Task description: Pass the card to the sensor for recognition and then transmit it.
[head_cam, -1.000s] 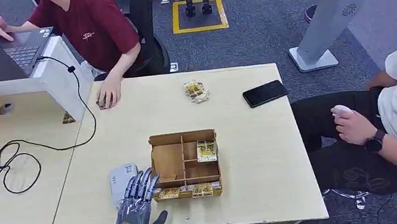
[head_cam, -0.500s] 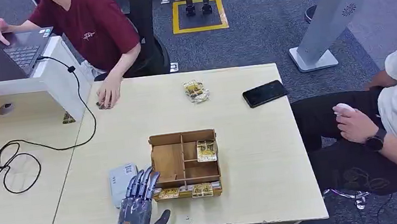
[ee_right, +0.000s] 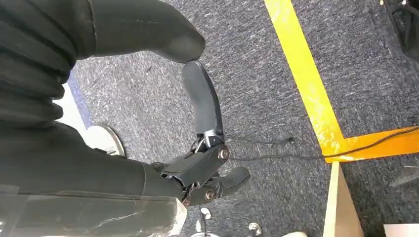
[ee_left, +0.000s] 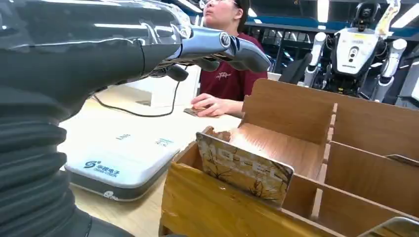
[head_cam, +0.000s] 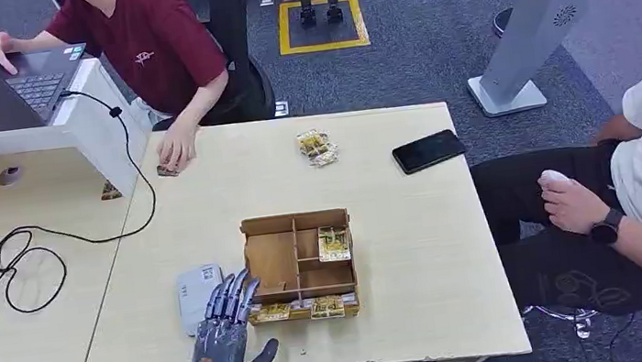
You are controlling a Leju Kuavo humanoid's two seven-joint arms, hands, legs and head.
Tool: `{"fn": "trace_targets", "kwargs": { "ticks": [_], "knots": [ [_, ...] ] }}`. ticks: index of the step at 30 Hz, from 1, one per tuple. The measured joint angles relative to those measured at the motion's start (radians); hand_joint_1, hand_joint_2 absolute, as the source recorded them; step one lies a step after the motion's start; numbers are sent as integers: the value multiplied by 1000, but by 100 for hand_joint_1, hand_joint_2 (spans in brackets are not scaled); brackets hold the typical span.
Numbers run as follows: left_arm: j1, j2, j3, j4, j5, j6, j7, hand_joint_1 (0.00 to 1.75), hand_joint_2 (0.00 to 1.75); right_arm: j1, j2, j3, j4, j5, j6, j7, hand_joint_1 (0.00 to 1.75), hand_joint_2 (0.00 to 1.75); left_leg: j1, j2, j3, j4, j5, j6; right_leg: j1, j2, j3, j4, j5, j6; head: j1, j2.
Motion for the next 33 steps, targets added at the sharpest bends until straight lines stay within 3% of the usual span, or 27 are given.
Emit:
{"fn": "trace_targets", "kwargs": {
  "ticks": [7,8,9,33],
  "knots": [
    [0,-4,0,-2,2,-2,0,0,175,0,0,0,0,0,0,0,0,175,0,0,0,0,0,0,0,0,0,0,0,0,0,0],
    [0,-4,0,-2,4,-3,0,96,175,0,0,0,0,0,0,0,0,175,0,0,0,0,0,0,0,0,0,0,0,0,0,0],
    [0,-4,0,-2,6,-4,0,175,175,0,0,0,0,0,0,0,0,175,0,0,0,0,0,0,0,0,0,0,0,0,0,0],
    [0,-3,0,-2,74,-26,-21,175,175,-2,0,1,0,0,2,5,0,175,0,0,0,0,0,0,0,0,0,0,0,0,0,0]
  ]
}}
